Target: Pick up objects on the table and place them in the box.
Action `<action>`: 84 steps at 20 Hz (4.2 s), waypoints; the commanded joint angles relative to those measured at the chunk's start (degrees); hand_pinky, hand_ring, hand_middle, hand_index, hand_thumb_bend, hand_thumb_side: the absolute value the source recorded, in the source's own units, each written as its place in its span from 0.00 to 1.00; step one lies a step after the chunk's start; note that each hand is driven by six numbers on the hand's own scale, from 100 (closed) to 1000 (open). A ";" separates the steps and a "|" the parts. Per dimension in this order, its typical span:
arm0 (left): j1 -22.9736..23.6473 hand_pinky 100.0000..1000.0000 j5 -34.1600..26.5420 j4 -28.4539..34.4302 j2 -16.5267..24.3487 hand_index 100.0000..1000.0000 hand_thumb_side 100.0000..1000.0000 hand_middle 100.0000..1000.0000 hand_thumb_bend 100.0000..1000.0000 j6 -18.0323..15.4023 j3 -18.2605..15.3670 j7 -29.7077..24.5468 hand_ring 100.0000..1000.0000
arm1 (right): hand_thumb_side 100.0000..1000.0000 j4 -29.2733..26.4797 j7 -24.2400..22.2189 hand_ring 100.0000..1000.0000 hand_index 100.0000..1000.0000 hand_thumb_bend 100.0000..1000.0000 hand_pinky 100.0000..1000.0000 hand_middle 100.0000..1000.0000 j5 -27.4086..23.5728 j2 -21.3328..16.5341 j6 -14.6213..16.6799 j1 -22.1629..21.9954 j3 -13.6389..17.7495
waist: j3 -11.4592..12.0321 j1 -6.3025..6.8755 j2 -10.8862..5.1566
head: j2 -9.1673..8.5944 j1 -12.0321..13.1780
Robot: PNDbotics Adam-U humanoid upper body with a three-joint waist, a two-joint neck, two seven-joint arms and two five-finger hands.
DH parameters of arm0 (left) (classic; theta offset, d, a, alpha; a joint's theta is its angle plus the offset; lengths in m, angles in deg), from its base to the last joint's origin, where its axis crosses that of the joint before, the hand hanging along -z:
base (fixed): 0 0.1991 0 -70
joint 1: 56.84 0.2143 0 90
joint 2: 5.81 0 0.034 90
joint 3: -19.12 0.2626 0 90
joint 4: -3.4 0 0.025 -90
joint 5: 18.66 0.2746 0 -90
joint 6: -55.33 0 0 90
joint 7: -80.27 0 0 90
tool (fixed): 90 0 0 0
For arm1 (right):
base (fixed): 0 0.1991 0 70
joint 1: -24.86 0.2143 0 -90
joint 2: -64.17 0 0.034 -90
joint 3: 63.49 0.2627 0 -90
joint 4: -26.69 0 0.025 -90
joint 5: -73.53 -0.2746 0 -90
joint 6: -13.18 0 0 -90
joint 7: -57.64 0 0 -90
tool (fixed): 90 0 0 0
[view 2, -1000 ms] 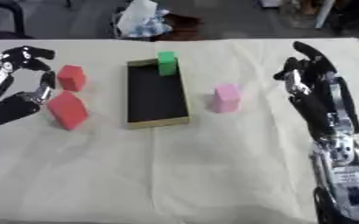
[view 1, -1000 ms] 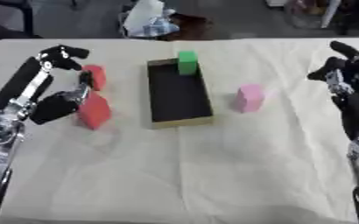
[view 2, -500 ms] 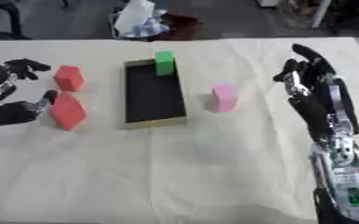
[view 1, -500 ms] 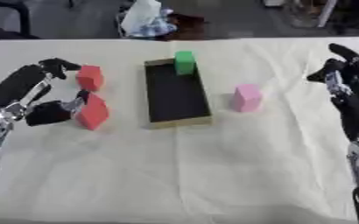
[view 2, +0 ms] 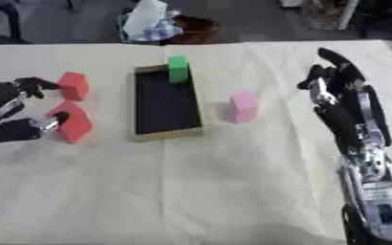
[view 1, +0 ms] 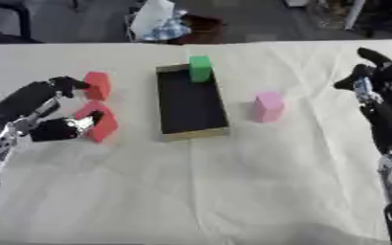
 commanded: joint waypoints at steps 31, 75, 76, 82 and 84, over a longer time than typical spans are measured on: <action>-2.32 0.71 5.27 -11.11 -4.95 0.88 0.99 0.73 0.25 4.82 0.69 6.09 0.67 | 0.41 -0.41 -0.48 0.53 0.85 0.00 0.68 0.41 -0.74 -0.92 0.05 0.63 -0.02 | -0.16 0.34 0.27 | 0.01 0.28; -21.34 0.61 1.41 -13.47 -8.76 0.77 0.20 0.50 0.02 -1.99 11.29 5.90 0.45 | 0.41 -0.21 -0.96 0.53 0.85 0.00 0.68 0.41 -1.36 -0.63 -0.04 0.76 -0.39 | -1.80 0.07 0.53 | 0.01 0.17; -22.19 0.61 1.50 -14.95 -9.33 0.77 0.21 0.50 0.01 -2.56 11.87 5.79 0.45 | 0.41 -0.18 -0.97 0.53 0.85 0.00 0.68 0.41 -1.40 -0.63 -0.04 0.83 -0.39 | -1.93 0.01 0.62 | 0.01 0.10; -24.52 0.62 -0.82 -20.56 -11.83 0.79 0.43 0.54 0.00 -5.69 14.42 4.50 0.48 | 0.41 -0.07 -1.14 0.53 0.85 0.00 0.68 0.41 -1.65 -0.68 0.00 1.20 -0.50 | -2.18 -0.22 1.21 | 0.01 -0.20; -24.46 0.63 -2.56 -20.94 -12.11 0.79 0.48 0.55 0.00 -6.33 15.08 3.86 0.49 | 0.41 -0.03 -1.20 0.53 0.85 0.00 0.68 0.41 -1.67 -0.66 0.00 1.28 -0.53 | -2.21 -0.27 1.31 | 0.01 -0.26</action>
